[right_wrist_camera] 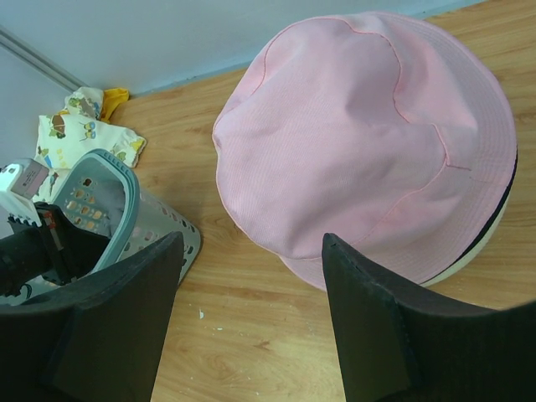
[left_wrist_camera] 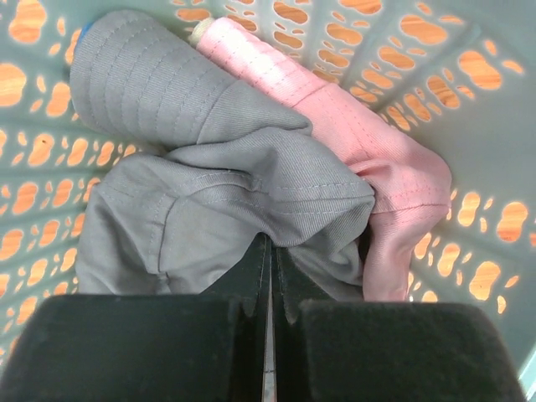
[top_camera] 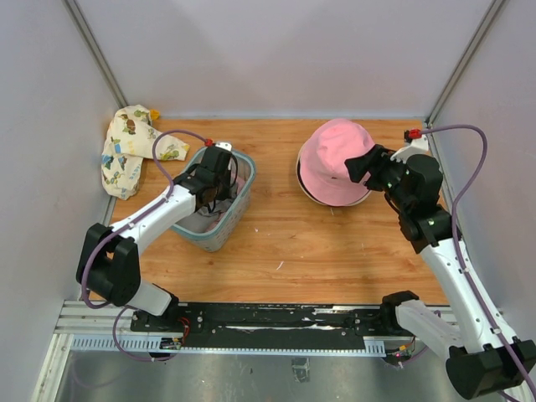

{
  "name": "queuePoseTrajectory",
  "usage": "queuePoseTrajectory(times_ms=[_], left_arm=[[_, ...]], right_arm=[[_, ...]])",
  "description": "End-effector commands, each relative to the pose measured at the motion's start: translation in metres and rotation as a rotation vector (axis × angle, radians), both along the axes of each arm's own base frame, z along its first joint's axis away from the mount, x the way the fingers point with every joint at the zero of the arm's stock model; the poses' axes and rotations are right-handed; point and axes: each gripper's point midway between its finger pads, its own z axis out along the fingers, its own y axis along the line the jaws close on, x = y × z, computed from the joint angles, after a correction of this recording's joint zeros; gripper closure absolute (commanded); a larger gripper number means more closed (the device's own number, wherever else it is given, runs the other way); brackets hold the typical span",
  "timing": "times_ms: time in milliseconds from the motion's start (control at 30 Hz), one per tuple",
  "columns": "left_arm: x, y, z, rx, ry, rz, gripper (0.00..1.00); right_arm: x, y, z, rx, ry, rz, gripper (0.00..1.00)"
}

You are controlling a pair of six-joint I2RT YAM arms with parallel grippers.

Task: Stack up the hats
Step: Pick up the hat from the bin.

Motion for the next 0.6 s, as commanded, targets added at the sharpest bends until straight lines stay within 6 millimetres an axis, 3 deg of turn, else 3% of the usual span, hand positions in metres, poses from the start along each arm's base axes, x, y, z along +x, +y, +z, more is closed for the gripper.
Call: queuePoseTrajectory(times_ms=[0,367,567], left_arm=[[0.012,-0.004,0.039,-0.033,-0.092,-0.002,0.99],[0.012,-0.01,0.12,-0.111,-0.208,-0.027,1.0],[0.003,-0.005,0.181,-0.142,-0.3,-0.04,1.0]], right_arm=[[-0.005,0.002,0.016,-0.003,-0.054,0.005,0.32],[-0.01,0.006,0.026,-0.012,-0.071,0.014,0.32],[-0.013,0.016,0.035,-0.006,-0.091,0.048,0.32]])
